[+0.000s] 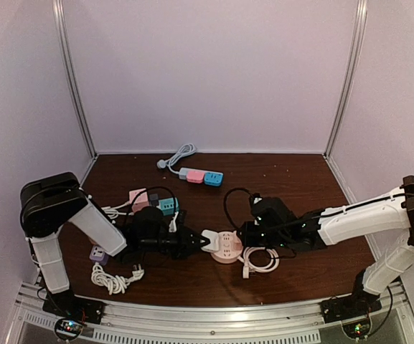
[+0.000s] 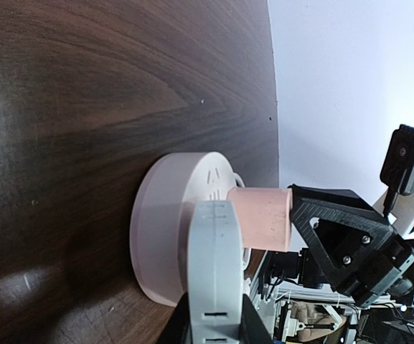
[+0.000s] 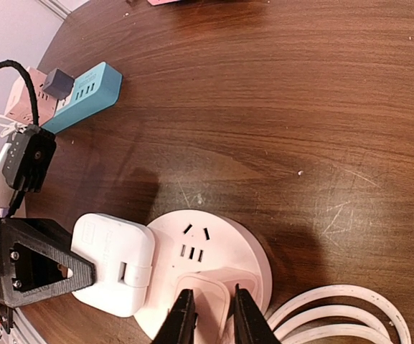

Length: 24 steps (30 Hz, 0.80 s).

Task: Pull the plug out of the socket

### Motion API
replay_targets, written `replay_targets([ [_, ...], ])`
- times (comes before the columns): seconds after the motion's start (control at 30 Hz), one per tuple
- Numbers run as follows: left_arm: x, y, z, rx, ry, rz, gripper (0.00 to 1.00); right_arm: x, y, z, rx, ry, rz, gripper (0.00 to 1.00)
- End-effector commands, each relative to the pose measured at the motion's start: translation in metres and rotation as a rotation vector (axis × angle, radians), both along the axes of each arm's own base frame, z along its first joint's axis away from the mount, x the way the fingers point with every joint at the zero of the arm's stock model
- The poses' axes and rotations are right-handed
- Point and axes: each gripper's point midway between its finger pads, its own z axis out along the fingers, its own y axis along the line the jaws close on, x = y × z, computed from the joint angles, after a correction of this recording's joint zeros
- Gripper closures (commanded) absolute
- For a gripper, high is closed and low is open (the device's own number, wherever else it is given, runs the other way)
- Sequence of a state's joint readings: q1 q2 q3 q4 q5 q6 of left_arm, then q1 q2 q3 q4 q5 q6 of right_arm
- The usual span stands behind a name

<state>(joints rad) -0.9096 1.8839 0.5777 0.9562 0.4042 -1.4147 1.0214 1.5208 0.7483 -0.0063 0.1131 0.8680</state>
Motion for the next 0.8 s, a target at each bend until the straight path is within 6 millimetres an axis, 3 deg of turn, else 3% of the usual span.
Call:
replay_targets([
  [0.0,-0.003,-0.026,0.127,-0.376,-0.306,-0.109,1.00,-0.043,-0.033,-0.072,-0.224,0.209,0.078,0.80],
  [0.4,-0.003,-0.025,0.155,-0.472,-0.300,-0.116,1.00,-0.042,-0.036,-0.073,-0.259,0.205,0.075,0.81],
  [0.77,-0.003,-0.027,0.150,-0.454,-0.290,-0.124,1.00,-0.045,-0.026,-0.075,-0.283,0.185,0.093,0.82],
])
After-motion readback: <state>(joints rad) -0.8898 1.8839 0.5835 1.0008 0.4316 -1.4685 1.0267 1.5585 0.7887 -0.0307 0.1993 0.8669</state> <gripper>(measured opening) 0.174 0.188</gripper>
